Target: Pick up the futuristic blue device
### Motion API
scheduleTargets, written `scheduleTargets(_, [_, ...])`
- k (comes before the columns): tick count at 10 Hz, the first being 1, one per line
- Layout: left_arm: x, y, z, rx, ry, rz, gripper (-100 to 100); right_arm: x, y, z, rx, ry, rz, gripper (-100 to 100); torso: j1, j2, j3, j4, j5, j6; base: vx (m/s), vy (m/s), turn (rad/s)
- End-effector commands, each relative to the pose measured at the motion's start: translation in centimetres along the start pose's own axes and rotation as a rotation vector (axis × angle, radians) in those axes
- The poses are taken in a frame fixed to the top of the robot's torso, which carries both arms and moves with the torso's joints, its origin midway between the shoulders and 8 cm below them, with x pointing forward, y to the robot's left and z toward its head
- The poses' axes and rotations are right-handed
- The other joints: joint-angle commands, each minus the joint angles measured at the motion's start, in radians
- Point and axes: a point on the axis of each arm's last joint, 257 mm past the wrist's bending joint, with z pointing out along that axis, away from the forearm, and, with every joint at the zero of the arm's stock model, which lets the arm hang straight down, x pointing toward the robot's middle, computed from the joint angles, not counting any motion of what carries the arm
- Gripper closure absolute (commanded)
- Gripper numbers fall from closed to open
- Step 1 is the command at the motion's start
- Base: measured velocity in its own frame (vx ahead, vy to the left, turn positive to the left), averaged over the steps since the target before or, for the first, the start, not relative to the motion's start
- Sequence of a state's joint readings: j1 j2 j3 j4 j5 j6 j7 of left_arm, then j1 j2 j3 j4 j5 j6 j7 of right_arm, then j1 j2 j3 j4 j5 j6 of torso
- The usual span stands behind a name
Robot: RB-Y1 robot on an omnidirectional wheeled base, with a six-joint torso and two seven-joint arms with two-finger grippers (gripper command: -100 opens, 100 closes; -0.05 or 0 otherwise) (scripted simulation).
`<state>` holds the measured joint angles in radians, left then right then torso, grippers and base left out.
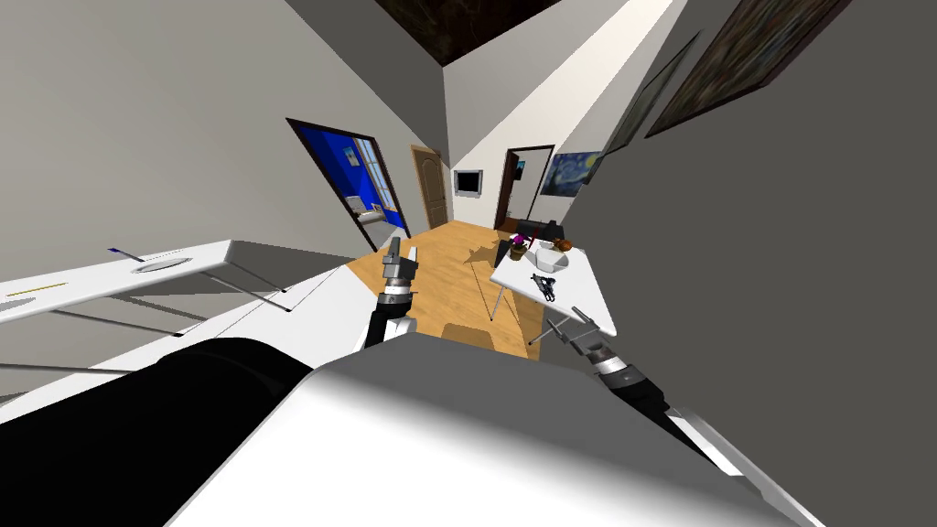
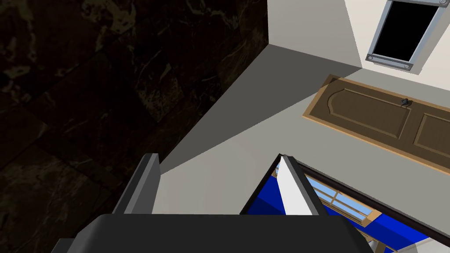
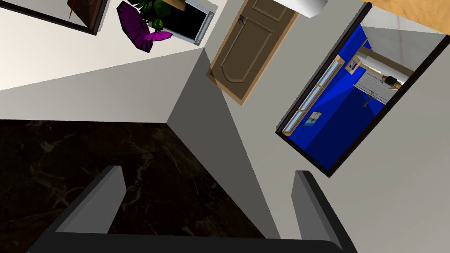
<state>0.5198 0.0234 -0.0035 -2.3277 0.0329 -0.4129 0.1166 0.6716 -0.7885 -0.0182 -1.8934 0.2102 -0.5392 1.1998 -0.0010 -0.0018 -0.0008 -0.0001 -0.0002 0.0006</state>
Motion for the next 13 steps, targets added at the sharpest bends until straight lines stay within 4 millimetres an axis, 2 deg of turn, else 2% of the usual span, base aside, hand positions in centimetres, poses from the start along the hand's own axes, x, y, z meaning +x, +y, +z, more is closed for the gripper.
scheduleTargets(1, [0.0, 0.0, 0.0, 0.000, 0.000, 0.000, 0, 0.4, -0.2, -0.1, -0.006, 0.009, -0.037, -100, 0.000, 0.000, 0.000, 0.000, 0.000, 0.000, 0.011, 0.005, -0.015])
scheduleTargets(2, [0.0, 0.0, 0.0, 0.000, 0.000, 0.000, 0, 2.3, -0.4, -0.9, -0.045, 0.058, -0.119, -100, 0.000, 0.001, 0.000, 0.000, 0.000, 0.000, 0.021, 0.010, 0.153])
scheduleTargets(3, [0.0, 0.0, 0.0, 0.000, 0.000, 0.000, 0, 2.3, -0.4, -1.0, -0.047, 0.058, -0.143, -100, 0.000, 0.000, 0.000, 0.000, 0.000, -0.001, 0.024, 0.006, 0.074])
scheduleTargets(4, [0.0, 0.0, 0.0, 0.000, 0.000, 0.000, 0, 4.1, -0.8, -1.8, -0.084, 0.104, -0.214, -100, 0.000, 0.000, 0.000, 0.000, 0.000, 0.000, 0.038, 0.011, 0.112])
scheduleTargets(5, [0.0, 0.0, 0.0, 0.000, 0.000, 0.000, 0, 4.1, -0.8, -1.8, -0.091, 0.103, -0.247, -100, 0.000, -0.001, -0.001, 0.000, 0.000, 0.000, 0.037, 0.005, 0.068])
scheduleTargets(6, [0.0, 0.0, 0.0, 0.000, 0.000, 0.000, 0, 5.8, -1.3, -2.7, -0.127, 0.146, -0.315, -100, 0.000, -0.001, -0.001, 0.000, 0.000, 0.000, 0.052, 0.007, 0.146])
scheduleTargets(7, [0.0, 0.0, 0.0, 0.000, 0.000, 0.000, 0, 5.8, -1.4, -2.8, -0.136, 0.145, -0.350, -100, -0.001, -0.002, -0.001, 0.000, 0.000, 0.000, 0.041, 0.001, 0.059])
scheduleTargets(8, [0.0, 0.0, 0.0, 0.000, 0.000, 0.000, 0, 7.4, -2.1, -3.7, -0.173, 0.184, -0.420, -100, -0.001, -0.002, -0.001, 0.000, 0.000, 0.000, 0.040, 0.006, 0.100])
scheduleTargets(9, [0.0, 0.0, 0.0, 0.000, 0.000, 0.000, 0, 7.3, -2.2, -3.7, -0.182, 0.183, -0.451, -100, -0.001, -0.002, -0.001, 0.000, 0.000, 0.000, 0.037, 0.001, 0.066])
scheduleTargets(10, [0.0, 0.0, 0.0, 0.000, 0.000, 0.000, 0, 8.8, -3.1, -4.6, -0.221, 0.220, -0.522, -100, -0.001, -0.001, -0.001, 0.000, 0.000, 0.000, 0.056, 0.004, 0.102])
scheduleTargets(11, [0.0, 0.0, 0.0, 0.000, 0.000, 0.000, 0, 8.8, -3.2, -4.6, -0.229, 0.219, -0.549, -100, 0.000, -0.002, -0.001, 0.000, 0.000, 0.000, 0.053, -0.004, 0.070])
scheduleTargets(12, [0.0, 0.0, 0.0, 0.000, 0.000, 0.000, 0, 10.1, -4.2, -5.5, -0.269, 0.253, -0.622, -100, -0.001, -0.002, -0.001, -0.001, 0.000, 0.000, 0.063, -0.010, 0.090])
scheduleTargets(13, [0.0, 0.0, 0.0, 0.000, 0.000, 0.000, 0, 10.1, -4.3, -5.6, -0.275, 0.251, -0.644, -100, -0.001, -0.003, -0.002, -0.001, 0.000, 0.000, 0.051, -0.009, 0.070])
